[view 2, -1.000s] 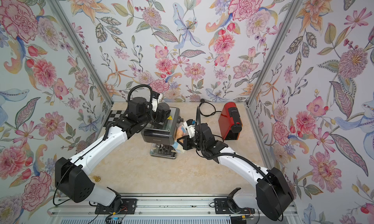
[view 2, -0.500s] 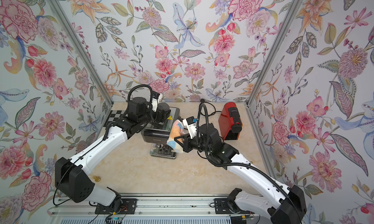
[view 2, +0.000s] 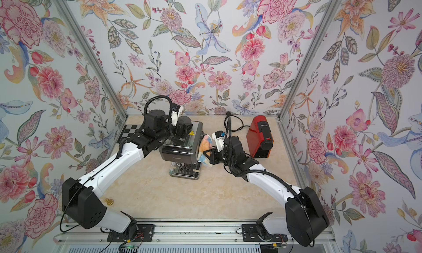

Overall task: Wipe the surface of a coffee machine
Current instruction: Wipe the dirt from the surface of the coffee machine.

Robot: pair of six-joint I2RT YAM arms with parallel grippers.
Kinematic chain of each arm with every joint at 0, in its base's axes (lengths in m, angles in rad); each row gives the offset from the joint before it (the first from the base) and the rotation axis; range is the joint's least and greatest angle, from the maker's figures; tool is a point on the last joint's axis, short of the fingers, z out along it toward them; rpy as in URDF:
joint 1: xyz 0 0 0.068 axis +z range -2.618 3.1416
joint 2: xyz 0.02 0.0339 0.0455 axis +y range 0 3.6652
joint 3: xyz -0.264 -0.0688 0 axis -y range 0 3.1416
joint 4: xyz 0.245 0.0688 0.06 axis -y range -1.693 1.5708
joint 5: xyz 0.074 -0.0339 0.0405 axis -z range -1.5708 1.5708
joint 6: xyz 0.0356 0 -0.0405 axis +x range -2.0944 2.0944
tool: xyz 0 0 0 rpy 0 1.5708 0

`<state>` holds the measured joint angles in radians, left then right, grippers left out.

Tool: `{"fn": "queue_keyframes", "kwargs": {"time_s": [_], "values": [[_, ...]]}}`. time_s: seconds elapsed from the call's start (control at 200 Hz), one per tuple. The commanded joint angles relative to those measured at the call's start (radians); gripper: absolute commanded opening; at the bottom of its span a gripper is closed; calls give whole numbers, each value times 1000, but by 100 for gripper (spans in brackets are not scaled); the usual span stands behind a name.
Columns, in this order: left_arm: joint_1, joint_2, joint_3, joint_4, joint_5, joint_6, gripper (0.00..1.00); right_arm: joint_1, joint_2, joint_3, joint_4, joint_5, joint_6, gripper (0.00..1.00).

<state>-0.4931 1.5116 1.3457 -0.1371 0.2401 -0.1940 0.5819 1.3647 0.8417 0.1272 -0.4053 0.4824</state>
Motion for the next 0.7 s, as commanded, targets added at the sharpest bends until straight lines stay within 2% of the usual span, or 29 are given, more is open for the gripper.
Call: {"fn": "queue_keyframes", "kwargs": {"time_s": [0.0,0.165,0.325,0.54,0.695], "values": [[0,16,-39,-111,34,5,48,-8,95,-3,163,-3,25,0],[-1,14,-43,-110,37,2,48,-30,271,28,276,-30,60,0],[-1,12,-46,-111,37,5,48,-37,383,66,293,-39,69,0],[0,14,-55,-99,41,4,48,-26,413,18,299,-64,74,0],[0,16,-60,-90,42,-1,48,48,359,-19,251,-78,74,0]]}}
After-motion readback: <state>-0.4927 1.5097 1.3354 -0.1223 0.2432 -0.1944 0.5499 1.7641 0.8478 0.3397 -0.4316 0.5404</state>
